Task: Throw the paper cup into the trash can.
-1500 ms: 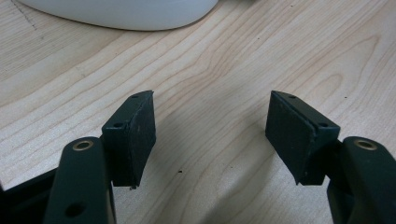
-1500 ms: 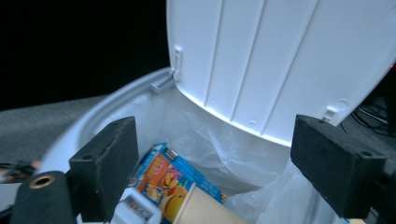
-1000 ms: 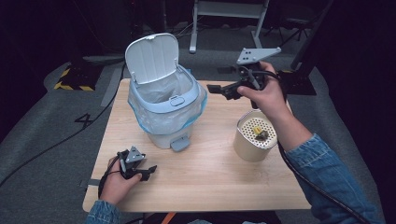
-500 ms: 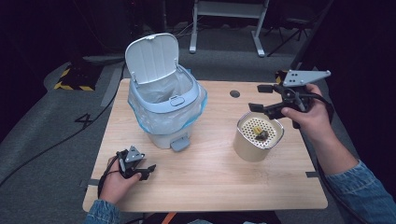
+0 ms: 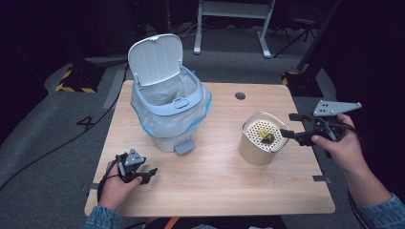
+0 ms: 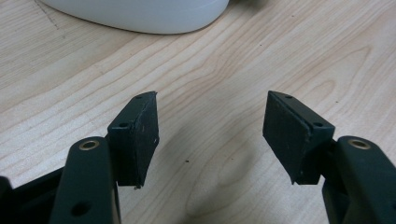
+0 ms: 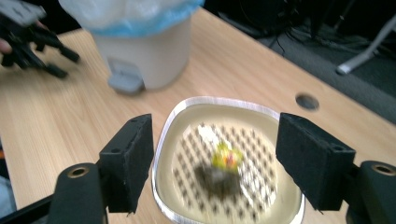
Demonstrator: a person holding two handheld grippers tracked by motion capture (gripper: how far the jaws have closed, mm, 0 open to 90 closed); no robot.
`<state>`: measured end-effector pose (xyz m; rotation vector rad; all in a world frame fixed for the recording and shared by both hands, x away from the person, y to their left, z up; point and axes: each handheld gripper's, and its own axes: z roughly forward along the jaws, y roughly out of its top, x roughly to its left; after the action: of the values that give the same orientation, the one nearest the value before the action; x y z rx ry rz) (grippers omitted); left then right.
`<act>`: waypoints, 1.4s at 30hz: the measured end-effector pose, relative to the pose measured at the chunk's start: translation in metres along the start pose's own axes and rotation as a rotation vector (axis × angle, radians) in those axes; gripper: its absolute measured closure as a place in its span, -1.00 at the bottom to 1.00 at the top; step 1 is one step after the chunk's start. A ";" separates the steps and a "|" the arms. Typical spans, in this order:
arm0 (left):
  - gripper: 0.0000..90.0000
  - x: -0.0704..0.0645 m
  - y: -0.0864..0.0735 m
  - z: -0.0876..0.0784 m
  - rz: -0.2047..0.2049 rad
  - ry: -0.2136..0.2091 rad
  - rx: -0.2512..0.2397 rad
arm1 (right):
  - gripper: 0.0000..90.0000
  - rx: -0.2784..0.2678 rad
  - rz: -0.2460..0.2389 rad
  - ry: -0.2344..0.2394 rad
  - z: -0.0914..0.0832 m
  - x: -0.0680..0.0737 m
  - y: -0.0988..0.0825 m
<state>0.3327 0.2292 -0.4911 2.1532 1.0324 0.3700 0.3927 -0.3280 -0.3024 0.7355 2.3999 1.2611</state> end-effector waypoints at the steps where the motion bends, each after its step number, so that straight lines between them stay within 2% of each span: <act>1: -0.20 0.000 0.000 -0.001 -0.006 -0.008 0.007 | -0.38 0.009 0.006 -0.006 -0.002 0.000 -0.007; 2: -0.24 0.000 0.001 -0.003 -0.022 -0.020 0.014 | -0.37 0.025 0.022 -0.030 -0.003 -0.001 -0.022; 3: -0.23 0.000 0.001 -0.003 -0.022 -0.020 0.014 | -0.37 0.025 0.022 -0.030 -0.003 -0.001 -0.022; 6: -0.23 0.001 0.003 -0.007 -0.038 -0.022 0.004 | -0.37 0.061 0.045 -0.050 -0.006 -0.001 -0.047; 8: -0.22 0.002 0.004 -0.009 -0.045 -0.020 -0.009 | -0.37 0.060 0.057 -0.048 -0.006 -0.001 -0.054; 9: -0.22 0.002 0.005 -0.011 -0.056 -0.024 -0.022 | -0.29 0.059 0.077 -0.050 -0.007 -0.002 -0.066; 11: -0.21 0.002 0.005 -0.012 -0.059 -0.023 -0.025 | -0.25 0.063 0.083 -0.043 -0.006 -0.002 -0.072; 12: -0.20 0.002 0.006 -0.012 -0.062 -0.017 -0.030 | -0.29 0.069 0.102 -0.041 -0.004 -0.003 -0.086; 13: -0.20 0.002 0.006 -0.013 -0.069 -0.019 -0.029 | -0.29 0.069 0.102 -0.041 -0.004 -0.003 -0.086; 16: -0.19 0.001 0.009 -0.017 -0.060 -0.022 -0.041 | -0.38 0.095 0.108 -0.073 0.004 -0.004 -0.109; 17: -0.19 0.001 0.011 -0.021 -0.062 -0.025 -0.056 | -0.39 0.107 0.130 -0.078 0.011 -0.005 -0.126; 21: -0.18 0.003 0.015 -0.030 -0.062 -0.026 -0.086 | -0.41 0.120 0.145 -0.094 0.023 -0.005 -0.152; 23: -0.18 0.003 0.017 -0.033 -0.058 -0.026 -0.088 | -0.41 0.125 0.156 -0.098 0.026 -0.005 -0.158; 24: -0.18 0.004 0.019 -0.036 -0.056 -0.026 -0.098 | -0.41 0.136 0.166 -0.106 0.031 -0.005 -0.169; 28: -0.19 0.005 0.025 -0.043 -0.047 -0.030 -0.110 | -0.43 0.158 0.170 -0.124 0.038 -0.004 -0.183; 29: -0.20 0.006 0.028 -0.046 -0.040 -0.025 -0.116 | -0.45 0.179 0.156 -0.146 0.045 -0.003 -0.192; 34: -0.19 0.008 0.040 -0.056 -0.023 -0.027 -0.136 | -0.51 0.192 0.145 -0.179 0.052 -0.001 -0.200; 37: -0.20 0.009 0.049 -0.061 -0.016 -0.033 -0.147 | -0.58 0.169 0.170 -0.190 0.053 0.000 -0.204; 38: -0.20 0.010 0.055 -0.065 -0.013 -0.039 -0.153 | -0.61 0.159 0.208 -0.195 0.053 0.000 -0.207; 42: -0.20 0.012 0.065 -0.074 0.000 -0.035 -0.167 | -0.68 0.164 0.202 -0.188 0.054 0.001 -0.206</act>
<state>0.3385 0.2459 -0.3940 2.0035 0.9473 0.4025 0.3600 -0.3895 -0.5040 1.1166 2.3397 1.0215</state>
